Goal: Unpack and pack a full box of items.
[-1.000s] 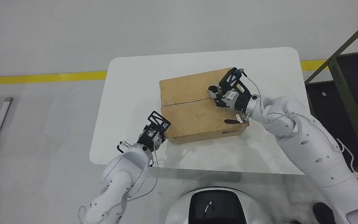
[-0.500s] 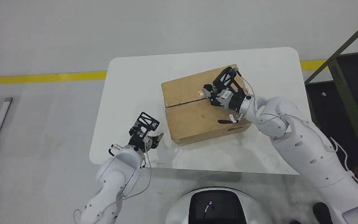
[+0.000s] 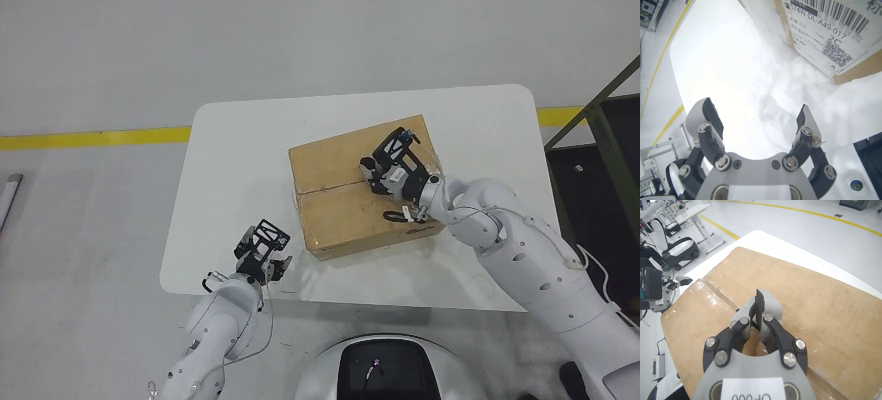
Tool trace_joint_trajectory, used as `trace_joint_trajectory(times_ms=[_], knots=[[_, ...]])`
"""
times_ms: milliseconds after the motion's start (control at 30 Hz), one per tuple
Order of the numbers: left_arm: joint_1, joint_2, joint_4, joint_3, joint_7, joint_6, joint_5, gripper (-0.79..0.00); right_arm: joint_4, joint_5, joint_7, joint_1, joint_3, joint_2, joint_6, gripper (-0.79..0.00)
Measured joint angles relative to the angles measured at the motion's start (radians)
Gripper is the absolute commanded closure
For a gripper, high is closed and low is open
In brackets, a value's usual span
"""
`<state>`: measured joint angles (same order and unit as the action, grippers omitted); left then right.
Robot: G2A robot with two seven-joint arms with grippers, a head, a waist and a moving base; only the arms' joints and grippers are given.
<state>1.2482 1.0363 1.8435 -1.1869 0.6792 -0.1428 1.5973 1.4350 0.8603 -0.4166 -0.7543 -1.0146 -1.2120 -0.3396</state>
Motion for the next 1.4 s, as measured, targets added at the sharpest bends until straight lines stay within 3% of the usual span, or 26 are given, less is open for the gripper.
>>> trace_joint_trajectory(times_ms=[467, 533, 600, 767, 933, 1067, 1100, 1400], knots=[[-0.151, 0.05, -0.252, 0.097, -0.041, 0.057, -0.055, -0.77, -0.005, -0.012, -0.011, -0.002, -0.006, -0.008, 0.002, 0.0], [-0.169, 0.056, -0.275, 0.105, -0.044, 0.064, -0.049, -0.668, -0.006, -0.012, -0.013, -0.002, -0.007, -0.009, 0.001, 0.0], [-0.184, 0.062, -0.295, 0.111, -0.044, 0.074, -0.046, -0.437, -0.006, -0.014, -0.015, -0.002, -0.009, -0.009, 0.0, 0.0], [-0.208, 0.074, -0.321, 0.127, -0.052, 0.096, -0.029, -0.252, -0.003, -0.02, -0.021, -0.002, -0.011, -0.012, -0.002, 0.0], [-0.208, 0.081, -0.322, 0.132, -0.058, 0.107, 0.005, -0.209, -0.004, -0.02, -0.026, -0.002, -0.01, -0.014, -0.006, 0.0], [-0.2, 0.083, -0.311, 0.123, -0.059, 0.121, 0.026, -0.068, -0.01, -0.022, -0.027, 0.001, -0.008, -0.017, -0.009, 0.0], [-0.196, 0.083, -0.305, 0.118, -0.059, 0.127, 0.035, 0.0, -0.011, -0.022, -0.027, 0.002, -0.007, -0.018, -0.01, 0.0], [-0.147, 0.081, -0.207, 0.056, -0.021, 0.207, 0.144, 0.0, -0.021, -0.023, -0.029, 0.004, -0.013, -0.021, -0.013, 0.0]])
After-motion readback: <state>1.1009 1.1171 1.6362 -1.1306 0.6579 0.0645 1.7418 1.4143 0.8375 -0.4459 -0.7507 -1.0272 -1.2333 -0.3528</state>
